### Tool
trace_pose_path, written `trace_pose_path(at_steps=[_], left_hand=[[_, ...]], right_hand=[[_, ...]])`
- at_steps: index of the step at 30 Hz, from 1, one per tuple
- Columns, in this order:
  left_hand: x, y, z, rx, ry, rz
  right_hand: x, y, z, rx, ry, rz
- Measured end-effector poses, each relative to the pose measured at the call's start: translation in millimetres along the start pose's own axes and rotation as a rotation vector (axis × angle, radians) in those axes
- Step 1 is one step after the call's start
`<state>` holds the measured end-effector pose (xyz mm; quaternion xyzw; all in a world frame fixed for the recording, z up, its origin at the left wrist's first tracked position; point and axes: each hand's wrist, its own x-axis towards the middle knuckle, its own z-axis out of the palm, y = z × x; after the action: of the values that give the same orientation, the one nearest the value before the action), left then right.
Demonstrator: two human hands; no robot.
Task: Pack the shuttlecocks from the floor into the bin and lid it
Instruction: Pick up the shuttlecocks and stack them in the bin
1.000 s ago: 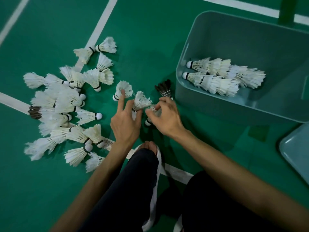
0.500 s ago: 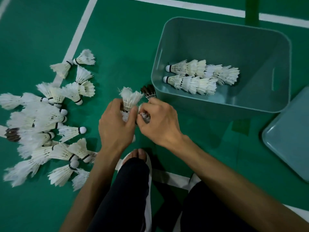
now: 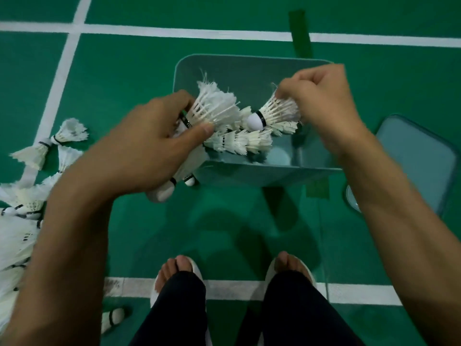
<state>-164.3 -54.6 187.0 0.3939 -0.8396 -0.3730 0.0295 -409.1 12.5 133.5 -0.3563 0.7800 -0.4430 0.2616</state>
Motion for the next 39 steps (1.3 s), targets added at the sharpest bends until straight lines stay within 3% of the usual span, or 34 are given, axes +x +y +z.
trace_pose_path(at_steps=[4, 8, 12, 16, 23, 34, 39], left_hand=[[29.1, 15.2, -9.6, 0.185, -0.111, -0.045], [49.3, 30.9, -12.1, 0.278, -0.064, -0.051], [77.6, 35.8, 0.7, 0.174, -0.002, -0.074], [97.8, 17.6, 24.9, 0.079, -0.061, -0.123], [117.3, -10.5, 60.9, 0.143, -0.187, -0.256], [149.1, -26.8, 85.6, 0.168, -0.573, -0.425], [150.5, -38.2, 97.4, 0.192, -0.664, -0.434]], right_hand=[[20.2, 28.7, -3.2, -0.190, 0.000, 0.132], [22.3, 47.2, -5.2, -0.449, 0.033, 0.144], [20.4, 54.5, -3.4, -0.574, -0.004, 0.178], [25.0, 61.2, 1.0, -0.612, 0.000, 0.209], [41.8, 69.6, 13.7, -0.765, -0.052, 0.265], [69.2, 98.5, 47.1, -0.341, -0.313, 0.831], [74.5, 102.6, 58.7, -0.086, -0.268, 0.953]])
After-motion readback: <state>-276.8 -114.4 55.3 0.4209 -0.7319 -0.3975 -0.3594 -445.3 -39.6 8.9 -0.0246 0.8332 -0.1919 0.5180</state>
